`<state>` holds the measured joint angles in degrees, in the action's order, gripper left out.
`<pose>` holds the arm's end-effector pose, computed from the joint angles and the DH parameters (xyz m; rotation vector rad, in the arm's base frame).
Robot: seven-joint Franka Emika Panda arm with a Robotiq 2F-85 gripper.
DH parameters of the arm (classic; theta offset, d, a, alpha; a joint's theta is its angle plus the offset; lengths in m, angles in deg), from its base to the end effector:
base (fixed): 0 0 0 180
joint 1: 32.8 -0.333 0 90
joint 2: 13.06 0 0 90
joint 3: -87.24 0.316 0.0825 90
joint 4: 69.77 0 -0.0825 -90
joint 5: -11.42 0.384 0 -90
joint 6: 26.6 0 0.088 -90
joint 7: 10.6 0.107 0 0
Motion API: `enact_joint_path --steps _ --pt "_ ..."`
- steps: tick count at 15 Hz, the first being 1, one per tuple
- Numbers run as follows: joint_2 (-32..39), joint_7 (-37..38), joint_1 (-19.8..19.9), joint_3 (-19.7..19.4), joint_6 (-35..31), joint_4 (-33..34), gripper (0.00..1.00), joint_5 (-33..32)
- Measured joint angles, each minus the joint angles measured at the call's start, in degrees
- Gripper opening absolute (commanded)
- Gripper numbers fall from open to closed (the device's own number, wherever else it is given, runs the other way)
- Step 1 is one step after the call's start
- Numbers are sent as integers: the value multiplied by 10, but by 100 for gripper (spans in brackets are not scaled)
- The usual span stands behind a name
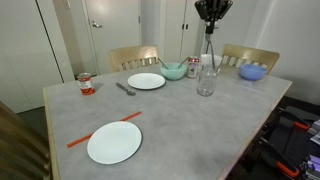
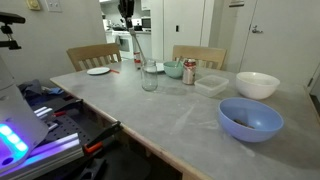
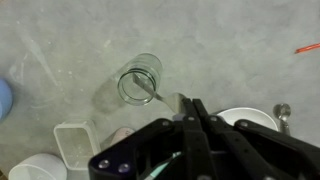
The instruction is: Pick the fork from the cup and put it on the table
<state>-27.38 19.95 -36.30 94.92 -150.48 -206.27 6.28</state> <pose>0.4539 0.0871 0.4198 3.0158 -0.4445 0.0966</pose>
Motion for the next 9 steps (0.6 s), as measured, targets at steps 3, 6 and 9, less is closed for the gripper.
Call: enact_joint_path --steps 3,6,9 --pt "-20 -2 -14 18 6 0 1 8" --pt "-24 -7 -33 32 6 0 1 34" --pt "-20 -10 -50 45 1 0 1 63"
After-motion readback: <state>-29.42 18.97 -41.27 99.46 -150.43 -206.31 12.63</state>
